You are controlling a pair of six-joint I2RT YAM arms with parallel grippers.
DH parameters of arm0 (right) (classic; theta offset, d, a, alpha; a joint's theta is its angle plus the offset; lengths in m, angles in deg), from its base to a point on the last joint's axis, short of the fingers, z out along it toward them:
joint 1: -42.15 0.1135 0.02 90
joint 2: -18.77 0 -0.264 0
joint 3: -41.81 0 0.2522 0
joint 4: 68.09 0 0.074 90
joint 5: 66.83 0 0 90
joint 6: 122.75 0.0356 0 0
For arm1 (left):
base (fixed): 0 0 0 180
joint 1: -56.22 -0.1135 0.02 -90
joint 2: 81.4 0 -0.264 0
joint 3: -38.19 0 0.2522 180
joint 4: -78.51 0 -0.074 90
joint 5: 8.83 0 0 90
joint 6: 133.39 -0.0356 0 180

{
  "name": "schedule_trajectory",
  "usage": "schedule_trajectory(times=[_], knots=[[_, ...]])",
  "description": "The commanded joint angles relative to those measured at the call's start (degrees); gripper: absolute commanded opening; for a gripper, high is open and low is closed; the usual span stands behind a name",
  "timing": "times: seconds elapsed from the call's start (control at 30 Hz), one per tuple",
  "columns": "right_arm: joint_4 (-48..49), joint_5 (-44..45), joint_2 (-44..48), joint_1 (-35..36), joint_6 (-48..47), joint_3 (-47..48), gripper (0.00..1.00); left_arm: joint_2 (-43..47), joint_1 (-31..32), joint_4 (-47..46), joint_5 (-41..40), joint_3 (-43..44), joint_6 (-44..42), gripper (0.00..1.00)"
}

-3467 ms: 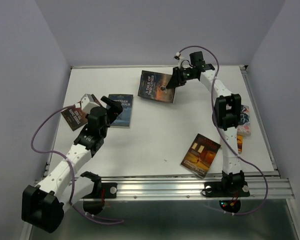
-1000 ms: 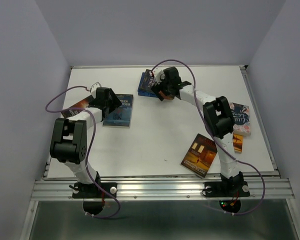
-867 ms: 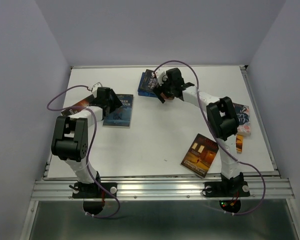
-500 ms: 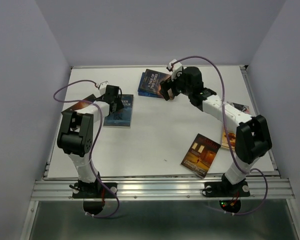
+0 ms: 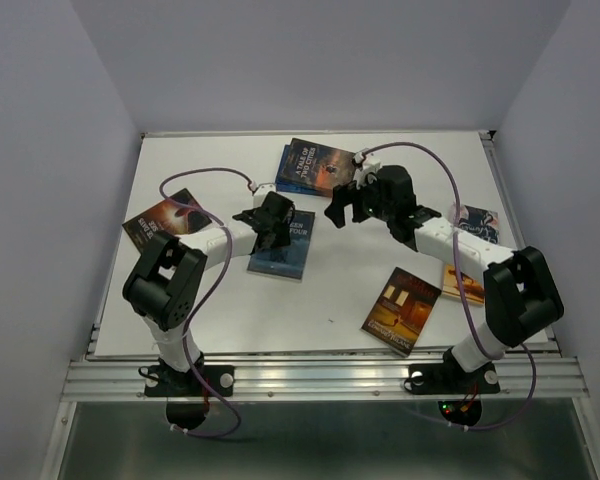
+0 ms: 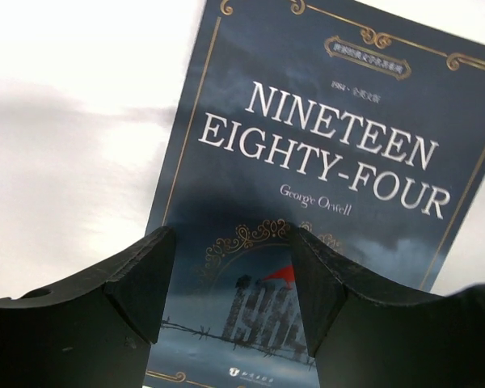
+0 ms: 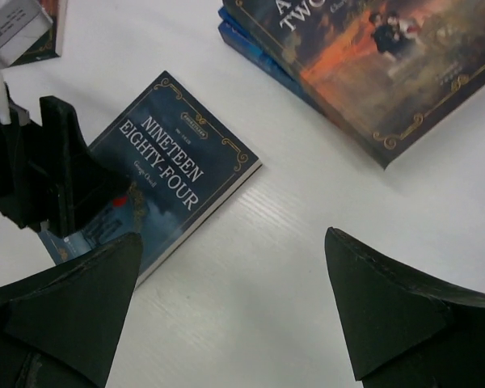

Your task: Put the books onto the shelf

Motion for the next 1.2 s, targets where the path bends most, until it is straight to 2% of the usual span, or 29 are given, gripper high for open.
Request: schedule_trajectory(times=[0.0,0.1,0.13,0.27,0.4,0.43,0.5,0.57,0.83,1.17], knots=[[2.6,4.2,4.4,0.3,12.4,-4.2,1.00,1.1,4.8,11.0,13.5,-5.2,9.2,0.69],[-0.5,7.6,4.6,0.3,21.2,-5.8,1.00,7.0,5.3,12.0,15.5,-5.2,15.1,0.72],[-4.2,8.5,4.3,0.9,24.2,-5.7,1.00,9.9,5.3,12.8,15.2,-4.4,16.2,0.73],[-9.9,18.0,2.1,6.0,23.7,-5.5,1.00,15.3,5.3,15.4,13.0,-2.0,16.6,0.82],[-13.8,25.7,-3.2,8.7,23.5,-2.6,1.00,19.0,4.9,17.1,6.9,-2.4,17.3,0.88],[-14.1,25.9,-4.0,8.7,23.5,-2.2,1.00,19.0,4.6,17.4,6.3,-2.8,17.8,0.88],[-14.0,26.0,-5.8,9.4,22.8,-1.5,1.00,21.2,3.0,15.8,6.3,-5.5,17.7,0.96],[-14.1,26.3,-7.3,10.7,22.9,-1.1,1.00,22.1,1.9,11.4,6.9,-7.3,16.9,0.99],[-14.8,28.9,-13.0,12.5,23.9,0.7,0.99,20.0,-2.3,3.5,10.6,-9.1,12.6,0.99],[-14.9,31.2,-7.4,13.0,26.7,1.6,1.00,19.5,-6.6,-2.8,14.5,-15.2,12.8,0.99]])
